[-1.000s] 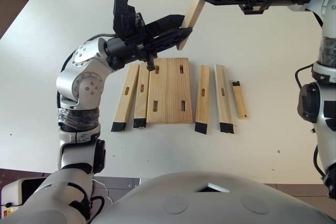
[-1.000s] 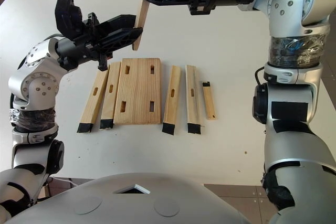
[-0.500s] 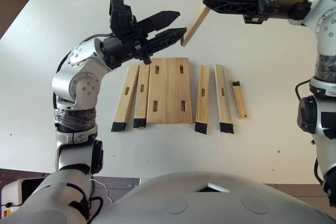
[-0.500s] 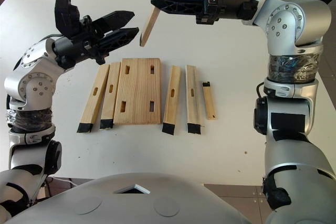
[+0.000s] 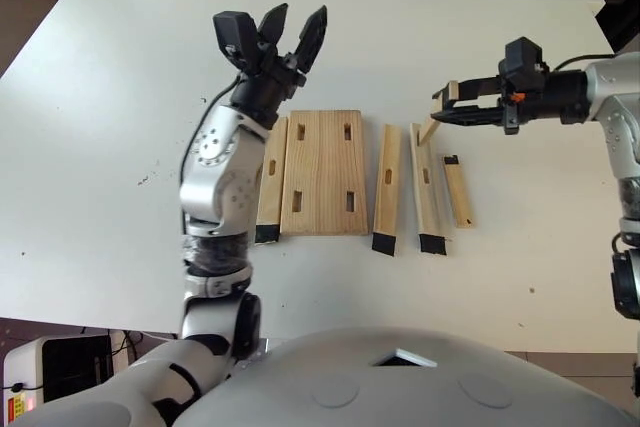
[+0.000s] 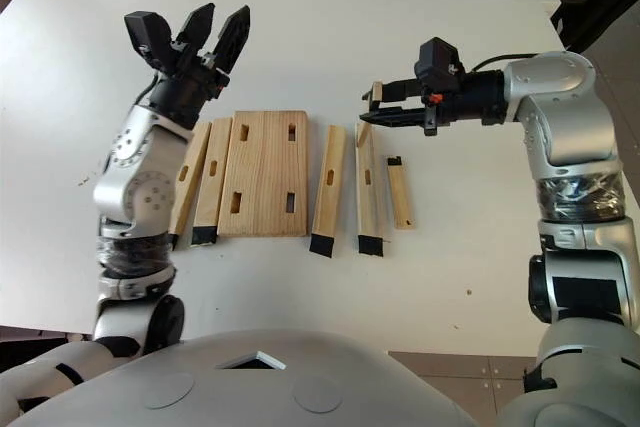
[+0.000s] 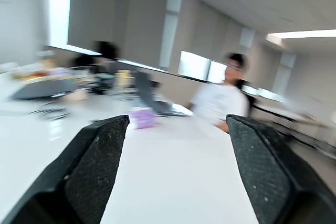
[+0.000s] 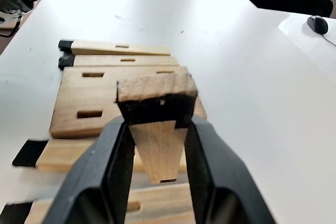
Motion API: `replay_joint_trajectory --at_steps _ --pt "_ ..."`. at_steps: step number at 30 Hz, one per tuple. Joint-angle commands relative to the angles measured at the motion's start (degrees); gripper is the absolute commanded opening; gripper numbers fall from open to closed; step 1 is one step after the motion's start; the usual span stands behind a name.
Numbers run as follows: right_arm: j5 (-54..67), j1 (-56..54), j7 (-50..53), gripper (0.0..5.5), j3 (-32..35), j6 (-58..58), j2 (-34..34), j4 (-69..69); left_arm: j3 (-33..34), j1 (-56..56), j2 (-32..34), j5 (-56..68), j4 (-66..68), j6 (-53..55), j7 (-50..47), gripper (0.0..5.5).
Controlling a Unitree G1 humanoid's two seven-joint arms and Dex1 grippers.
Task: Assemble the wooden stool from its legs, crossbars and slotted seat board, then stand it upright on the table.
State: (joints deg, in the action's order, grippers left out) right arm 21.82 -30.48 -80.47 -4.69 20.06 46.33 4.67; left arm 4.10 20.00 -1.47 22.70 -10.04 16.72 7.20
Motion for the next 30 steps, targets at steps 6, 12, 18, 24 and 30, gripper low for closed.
replay_joint_trajectory --at_steps 6,12,18,24,30 --pt "0.5 2.66 -4.09 1.31 -0.74 -0.69 1.95 -1.23 -4.63 7.25 -5.07 -15.45 11.0 -11.51 -11.55 2.61" --pt "-0.24 6.03 -3.59 1.31 -1.37 -1.6 1.22 -2.61 -4.91 5.72 -8.94 -18.6 16.51 -14.38 -17.2 2.61" --pt "-1.17 8.05 -2.4 1.31 -1.58 -2.55 1.38 -2.12 -4.56 5.19 -9.72 -15.34 16.79 -12.43 -14.06 2.61" --pt "-1.34 6.48 -1.79 1.31 -1.7 -3.02 0.36 0.35 -4.38 5.4 -9.53 -14.68 16.9 -12.67 -13.42 2.61" --pt "-2.28 5.84 -0.34 1.31 -1.97 -4.76 -1.16 2.81 -4.24 6.42 -9.44 -14.5 18.26 -12.78 -13.01 2.61"
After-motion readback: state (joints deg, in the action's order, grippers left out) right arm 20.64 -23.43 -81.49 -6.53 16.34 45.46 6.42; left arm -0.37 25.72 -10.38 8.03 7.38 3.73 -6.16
